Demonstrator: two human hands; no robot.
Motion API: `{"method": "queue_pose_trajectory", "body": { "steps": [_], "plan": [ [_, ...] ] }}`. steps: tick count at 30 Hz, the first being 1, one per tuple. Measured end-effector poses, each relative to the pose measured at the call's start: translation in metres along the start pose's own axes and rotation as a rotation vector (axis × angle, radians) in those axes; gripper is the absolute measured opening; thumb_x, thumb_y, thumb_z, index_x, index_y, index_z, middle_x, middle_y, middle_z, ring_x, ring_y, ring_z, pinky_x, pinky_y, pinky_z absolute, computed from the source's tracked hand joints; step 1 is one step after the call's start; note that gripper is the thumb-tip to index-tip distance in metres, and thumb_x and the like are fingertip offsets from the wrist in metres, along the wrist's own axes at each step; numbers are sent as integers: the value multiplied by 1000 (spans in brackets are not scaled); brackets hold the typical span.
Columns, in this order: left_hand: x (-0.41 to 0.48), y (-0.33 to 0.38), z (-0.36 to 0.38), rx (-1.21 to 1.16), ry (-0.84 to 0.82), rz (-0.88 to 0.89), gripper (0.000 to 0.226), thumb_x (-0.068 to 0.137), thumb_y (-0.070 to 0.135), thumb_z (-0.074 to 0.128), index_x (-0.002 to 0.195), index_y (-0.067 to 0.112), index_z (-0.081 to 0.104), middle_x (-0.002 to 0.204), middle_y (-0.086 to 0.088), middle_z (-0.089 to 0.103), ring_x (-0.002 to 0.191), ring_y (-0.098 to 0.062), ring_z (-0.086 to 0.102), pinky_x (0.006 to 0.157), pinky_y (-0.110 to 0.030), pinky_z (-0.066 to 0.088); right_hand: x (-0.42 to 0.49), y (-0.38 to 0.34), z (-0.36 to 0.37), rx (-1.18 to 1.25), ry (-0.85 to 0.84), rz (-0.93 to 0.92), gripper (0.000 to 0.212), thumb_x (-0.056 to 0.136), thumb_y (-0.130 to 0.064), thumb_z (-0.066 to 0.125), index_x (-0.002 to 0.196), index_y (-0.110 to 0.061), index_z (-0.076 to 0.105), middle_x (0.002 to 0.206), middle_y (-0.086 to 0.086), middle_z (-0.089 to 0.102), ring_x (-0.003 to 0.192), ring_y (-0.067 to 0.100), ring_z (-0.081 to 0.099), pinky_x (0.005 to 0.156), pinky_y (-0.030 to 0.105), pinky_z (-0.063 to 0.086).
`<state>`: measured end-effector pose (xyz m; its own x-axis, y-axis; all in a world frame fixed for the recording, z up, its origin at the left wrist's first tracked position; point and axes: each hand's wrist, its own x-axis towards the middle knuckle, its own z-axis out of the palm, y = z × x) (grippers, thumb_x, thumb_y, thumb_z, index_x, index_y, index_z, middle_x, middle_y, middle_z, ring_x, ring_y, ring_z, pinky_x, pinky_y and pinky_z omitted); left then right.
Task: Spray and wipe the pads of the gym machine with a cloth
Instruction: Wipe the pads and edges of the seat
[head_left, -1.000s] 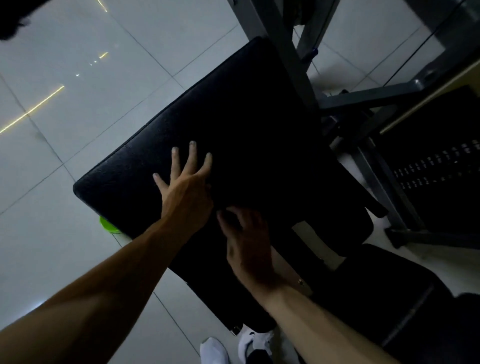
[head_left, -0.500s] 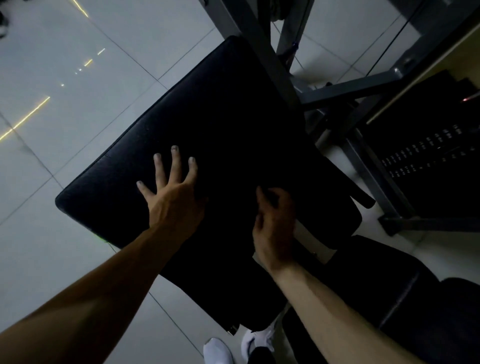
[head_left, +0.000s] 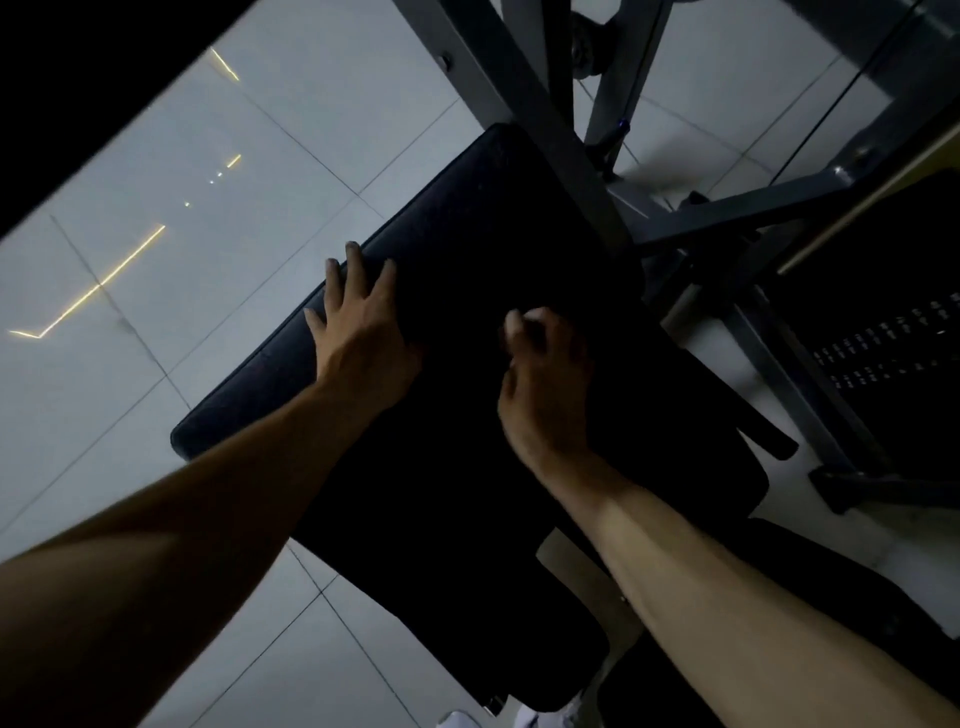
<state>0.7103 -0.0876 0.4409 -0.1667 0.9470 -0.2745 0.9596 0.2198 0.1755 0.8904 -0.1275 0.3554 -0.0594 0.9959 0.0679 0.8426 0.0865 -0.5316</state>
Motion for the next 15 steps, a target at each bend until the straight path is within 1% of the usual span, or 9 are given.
{"method": "queue_pose_trajectory", "body": {
  "steps": [3,5,6,8,10,12,13,14,15],
  "plan": [
    [23,16,-8,52,-112,-91,123,76,39,88,163,26,3,169,-1,-23,155,-32,-21,118,-74,3,-29,-7,10,-8,-126,-328,56,90,-25,51,145,-19,55,145,10,49,129,32,41,100,50,46],
    [29,17,-4,53,-133,-126,135,70,42,92,163,27,-5,169,1,-24,156,-32,-19,116,-77,4,-13,9,9,-1,-123,-455,54,87,-24,46,138,-17,61,139,12,55,124,34,47,94,48,48],
    [29,15,-1,54,-118,-128,138,68,45,92,162,28,-6,169,2,-21,156,-32,-14,116,-77,6,0,16,8,-11,-103,-475,54,86,-23,46,137,-18,63,137,12,57,121,37,51,93,49,49],
    [30,9,3,98,-60,-109,139,61,52,93,161,31,-2,171,3,-8,157,-33,0,117,-74,13,34,26,5,-30,-4,-401,55,83,-17,50,136,-20,64,136,11,57,117,40,55,93,52,48],
    [31,6,3,133,-15,-90,138,56,57,93,159,32,5,169,1,4,153,-35,12,118,-69,18,68,27,-4,-15,92,-179,55,82,-13,51,134,-21,65,134,10,56,116,39,55,94,53,46],
    [35,8,1,124,-16,-100,137,53,54,95,158,32,10,167,-1,11,150,-36,17,119,-66,21,85,10,-6,44,177,54,51,84,-11,52,132,-17,67,131,11,57,113,39,55,94,53,46],
    [37,10,0,115,-22,-110,137,52,51,96,158,32,12,166,-2,14,149,-36,19,119,-65,21,85,-4,-3,76,204,113,50,84,-9,54,131,-16,67,130,12,57,111,39,55,93,52,46],
    [37,10,-1,107,-22,-117,135,54,49,96,158,31,13,165,-2,16,148,-36,20,119,-64,22,78,-19,2,97,202,107,47,85,-9,55,130,-16,67,130,12,58,110,39,55,92,50,46],
    [38,10,-1,98,-10,-117,130,58,46,94,159,30,14,163,-2,18,147,-36,22,119,-63,23,68,-34,7,99,165,41,45,86,-11,56,129,-19,68,131,10,57,109,37,54,90,48,46]
  ]
}}
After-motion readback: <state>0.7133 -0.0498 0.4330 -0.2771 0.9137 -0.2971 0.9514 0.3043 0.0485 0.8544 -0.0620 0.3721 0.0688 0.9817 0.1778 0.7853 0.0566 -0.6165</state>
